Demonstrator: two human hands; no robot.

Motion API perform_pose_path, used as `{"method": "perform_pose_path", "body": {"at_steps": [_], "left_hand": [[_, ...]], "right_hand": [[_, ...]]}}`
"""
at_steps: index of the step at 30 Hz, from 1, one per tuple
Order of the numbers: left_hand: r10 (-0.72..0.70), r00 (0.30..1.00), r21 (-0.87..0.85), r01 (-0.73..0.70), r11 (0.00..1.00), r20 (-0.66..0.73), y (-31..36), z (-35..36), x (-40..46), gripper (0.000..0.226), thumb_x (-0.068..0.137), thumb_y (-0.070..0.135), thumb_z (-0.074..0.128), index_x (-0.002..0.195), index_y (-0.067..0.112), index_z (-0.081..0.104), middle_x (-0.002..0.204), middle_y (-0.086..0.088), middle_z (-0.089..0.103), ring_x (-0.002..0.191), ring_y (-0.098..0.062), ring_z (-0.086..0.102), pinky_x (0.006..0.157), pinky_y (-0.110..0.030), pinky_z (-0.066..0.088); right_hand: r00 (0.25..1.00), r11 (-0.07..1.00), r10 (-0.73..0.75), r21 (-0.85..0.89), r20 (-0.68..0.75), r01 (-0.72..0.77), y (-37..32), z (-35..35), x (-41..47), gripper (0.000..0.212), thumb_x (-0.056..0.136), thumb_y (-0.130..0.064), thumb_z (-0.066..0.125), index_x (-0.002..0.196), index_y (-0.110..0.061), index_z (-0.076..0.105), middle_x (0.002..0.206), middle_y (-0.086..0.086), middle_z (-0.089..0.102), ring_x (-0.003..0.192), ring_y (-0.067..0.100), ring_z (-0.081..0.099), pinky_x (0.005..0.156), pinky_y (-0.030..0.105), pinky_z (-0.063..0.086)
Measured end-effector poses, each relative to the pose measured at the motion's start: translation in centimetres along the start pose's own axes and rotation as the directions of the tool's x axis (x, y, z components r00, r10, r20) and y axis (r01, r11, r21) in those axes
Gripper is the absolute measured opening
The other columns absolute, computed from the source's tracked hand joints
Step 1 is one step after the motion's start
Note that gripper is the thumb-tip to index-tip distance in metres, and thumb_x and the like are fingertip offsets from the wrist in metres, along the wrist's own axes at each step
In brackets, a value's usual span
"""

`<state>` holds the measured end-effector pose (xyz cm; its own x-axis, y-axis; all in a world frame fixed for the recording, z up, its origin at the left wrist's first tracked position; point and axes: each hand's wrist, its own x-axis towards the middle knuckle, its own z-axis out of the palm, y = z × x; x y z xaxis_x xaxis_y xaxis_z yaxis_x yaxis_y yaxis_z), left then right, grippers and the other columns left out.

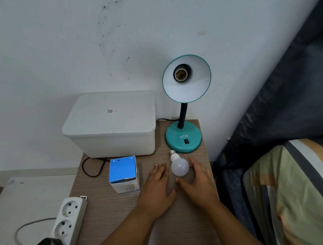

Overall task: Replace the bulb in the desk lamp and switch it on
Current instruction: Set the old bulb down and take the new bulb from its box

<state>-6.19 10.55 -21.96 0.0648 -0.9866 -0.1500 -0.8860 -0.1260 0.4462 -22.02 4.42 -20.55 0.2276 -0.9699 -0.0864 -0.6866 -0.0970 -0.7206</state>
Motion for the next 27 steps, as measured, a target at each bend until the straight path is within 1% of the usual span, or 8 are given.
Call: {"method": "perform_pose_path", "body": {"at_steps": [3, 7, 14, 17, 20, 23, 25, 27], "left_hand": [[-0.016, 0.999, -0.033, 0.018, 0.999, 0.051, 0.2, -0.7, -0.2, 0.079, 0.096, 0.047, 0.050, 0.159, 0.016, 0.015, 0.168, -0.001, 0.009, 0.155, -0.018, -0.001, 0.126, -0.035, 0.010], [-0.020, 0.998, -0.062, 0.024, 0.998, 0.057, 0.5, -1.7, -1.9, 0.073, 0.098, 0.044, 0.050, 0.159, 0.017, 0.018, 0.168, 0.001, 0.011, 0.155, -0.016, 0.001, 0.126, -0.035, 0.012], [0.058, 0.998, -0.070, -0.056, 0.996, 0.018, -0.2, -2.9, -7.6, 0.063, 0.098, 0.040, 0.048, 0.156, 0.023, 0.030, 0.164, 0.004, 0.026, 0.152, -0.010, 0.018, 0.118, -0.015, 0.006], [0.032, 0.999, -0.110, -0.034, 0.993, -0.015, -1.6, -3.7, -9.9, 0.057, 0.098, 0.043, 0.048, 0.153, 0.029, 0.037, 0.159, 0.010, 0.036, 0.145, -0.005, 0.028, 0.114, -0.013, 0.012], [-0.060, 0.995, -0.186, 0.045, 0.981, -0.077, -3.1, -4.8, -11.6, 0.050, 0.096, 0.045, 0.052, 0.145, 0.038, 0.047, 0.147, 0.017, 0.048, 0.133, 0.001, 0.041, 0.115, -0.020, 0.030], [-0.216, 0.958, -0.311, 0.151, 0.938, -0.188, -4.2, -5.8, -12.5, 0.031, 0.093, 0.034, 0.059, 0.123, 0.037, 0.063, 0.125, 0.017, 0.064, 0.109, 0.006, 0.055, 0.095, -0.011, 0.041], [-0.338, 0.904, -0.461, 0.190, 0.867, -0.263, -4.5, -6.7, -12.6, 0.023, 0.091, 0.022, 0.062, 0.108, 0.037, 0.062, 0.110, 0.013, 0.069, 0.096, 0.007, 0.059, 0.077, -0.003, 0.040], [-0.445, 0.850, -0.593, 0.211, 0.777, -0.282, -4.6, -7.7, -12.4, 0.024, 0.089, 0.013, 0.062, 0.105, 0.030, 0.060, 0.102, 0.010, 0.069, 0.093, 0.000, 0.062, 0.066, -0.002, 0.041]], "right_hand": [[0.998, 0.997, 0.064, 0.044, 0.020, -0.065, -0.1, -0.4, -0.6, 0.087, 0.074, -0.053, 0.072, 0.147, -0.030, 0.029, 0.147, -0.004, 0.041, 0.135, 0.017, 0.036, 0.111, 0.042, 0.034], [0.998, 0.997, 0.059, 0.054, 0.001, -0.059, -0.5, -1.2, -1.9, 0.087, 0.076, -0.047, 0.074, 0.148, -0.028, 0.028, 0.149, -0.002, 0.037, 0.137, 0.018, 0.033, 0.112, 0.045, 0.033], [0.991, 0.989, -0.082, 0.114, -0.101, 0.093, -2.3, -1.9, -4.6, 0.064, 0.081, -0.036, 0.073, 0.137, -0.030, 0.045, 0.139, -0.010, 0.047, 0.124, 0.011, 0.045, 0.104, 0.043, 0.044], [0.983, 0.978, -0.152, 0.124, -0.107, 0.165, -3.9, -1.3, -5.2, 0.051, 0.083, -0.028, 0.071, 0.130, -0.034, 0.051, 0.129, -0.015, 0.051, 0.113, 0.004, 0.049, 0.098, 0.035, 0.048], [0.981, 0.968, -0.184, 0.161, -0.064, 0.192, -6.0, -0.3, -5.6, 0.044, 0.086, -0.027, 0.069, 0.126, -0.038, 0.053, 0.126, -0.017, 0.049, 0.112, 0.000, 0.048, 0.089, 0.017, 0.043], [0.963, 0.950, -0.270, 0.160, -0.016, 0.269, -8.3, 0.4, -5.3, 0.038, 0.087, -0.031, 0.068, 0.120, -0.041, 0.054, 0.117, -0.024, 0.049, 0.108, -0.003, 0.050, 0.080, 0.010, 0.042], [0.941, 0.930, -0.339, 0.153, 0.008, 0.334, -9.6, 0.8, -4.9, 0.038, 0.086, -0.031, 0.069, 0.121, -0.038, 0.057, 0.118, -0.024, 0.052, 0.110, -0.003, 0.052, 0.087, 0.013, 0.045], [0.921, 0.915, -0.386, 0.153, 0.056, 0.374, -10.8, 1.3, -4.5, 0.040, 0.086, -0.032, 0.069, 0.125, -0.034, 0.058, 0.128, -0.018, 0.053, 0.116, -0.002, 0.050, 0.095, 0.023, 0.048]]}}
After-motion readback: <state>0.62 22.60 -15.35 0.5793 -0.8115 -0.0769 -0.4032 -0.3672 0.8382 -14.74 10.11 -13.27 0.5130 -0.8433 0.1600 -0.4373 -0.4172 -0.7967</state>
